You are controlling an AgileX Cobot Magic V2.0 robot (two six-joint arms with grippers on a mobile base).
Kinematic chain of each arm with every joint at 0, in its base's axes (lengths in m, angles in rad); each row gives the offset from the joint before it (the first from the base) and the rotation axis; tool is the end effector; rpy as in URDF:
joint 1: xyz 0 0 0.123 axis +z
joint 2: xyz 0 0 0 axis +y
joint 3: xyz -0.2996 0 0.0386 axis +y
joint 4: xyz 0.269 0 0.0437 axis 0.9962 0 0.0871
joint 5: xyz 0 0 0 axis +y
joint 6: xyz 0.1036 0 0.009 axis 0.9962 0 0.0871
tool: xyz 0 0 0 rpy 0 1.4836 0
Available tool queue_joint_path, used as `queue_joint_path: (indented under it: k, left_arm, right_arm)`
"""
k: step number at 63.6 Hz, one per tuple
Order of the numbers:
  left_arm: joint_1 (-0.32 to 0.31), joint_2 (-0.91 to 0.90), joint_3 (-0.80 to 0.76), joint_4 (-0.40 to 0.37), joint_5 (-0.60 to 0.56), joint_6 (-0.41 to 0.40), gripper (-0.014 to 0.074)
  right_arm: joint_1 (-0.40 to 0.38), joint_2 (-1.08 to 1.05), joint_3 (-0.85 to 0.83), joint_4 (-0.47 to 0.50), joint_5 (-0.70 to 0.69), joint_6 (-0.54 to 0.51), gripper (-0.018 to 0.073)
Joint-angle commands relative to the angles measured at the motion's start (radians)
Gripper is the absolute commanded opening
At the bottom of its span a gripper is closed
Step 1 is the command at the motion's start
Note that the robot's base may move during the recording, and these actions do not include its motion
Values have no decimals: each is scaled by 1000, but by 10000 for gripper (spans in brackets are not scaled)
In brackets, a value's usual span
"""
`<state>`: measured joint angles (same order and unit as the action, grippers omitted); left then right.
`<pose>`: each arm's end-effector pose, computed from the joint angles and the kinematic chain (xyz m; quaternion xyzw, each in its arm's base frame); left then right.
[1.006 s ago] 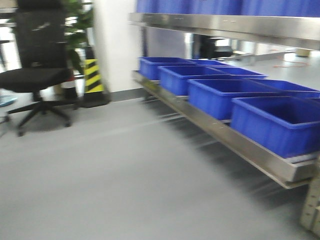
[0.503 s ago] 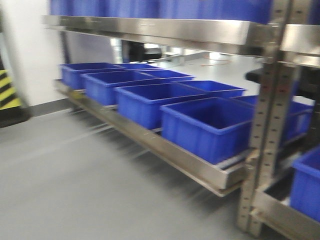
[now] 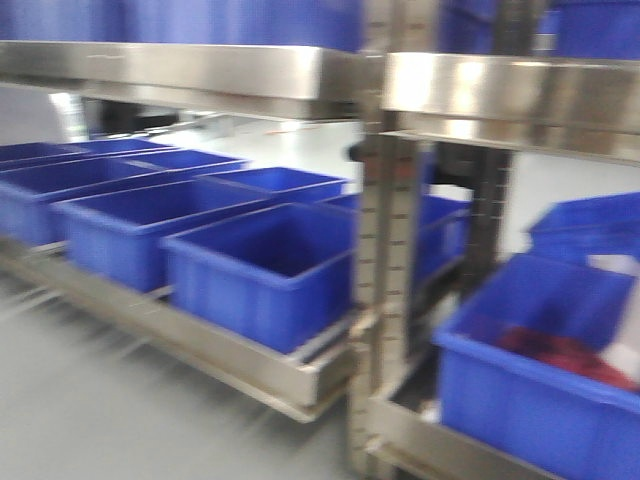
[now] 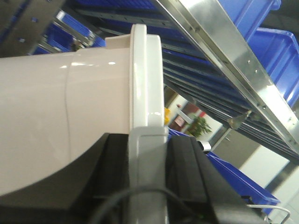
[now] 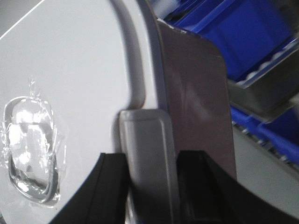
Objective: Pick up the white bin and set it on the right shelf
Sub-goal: 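Hold the bin with both grippers while driving to the blue-crate shelf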
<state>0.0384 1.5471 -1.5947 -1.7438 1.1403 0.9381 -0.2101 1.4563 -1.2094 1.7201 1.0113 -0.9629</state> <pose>0.3422 -0.0800 0.5018 0.1671 0.6054 -0.5846 0.5137 0.3430 0.0160 0.4059 0.0130 0.6927 0.5191 0.5005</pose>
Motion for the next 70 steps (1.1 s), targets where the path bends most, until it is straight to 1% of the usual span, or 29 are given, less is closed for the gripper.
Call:
queue_joint_path:
  k: [1,70]
  left_arm:
    - [-22,-49,-34,-84,165,7,-126]
    - [-22,-49,-34,-84,165,7,-126]
  right_arm:
    - [11,-47,-32,191,60,4,93]
    - [11,-47,-32,191,52,4,93]
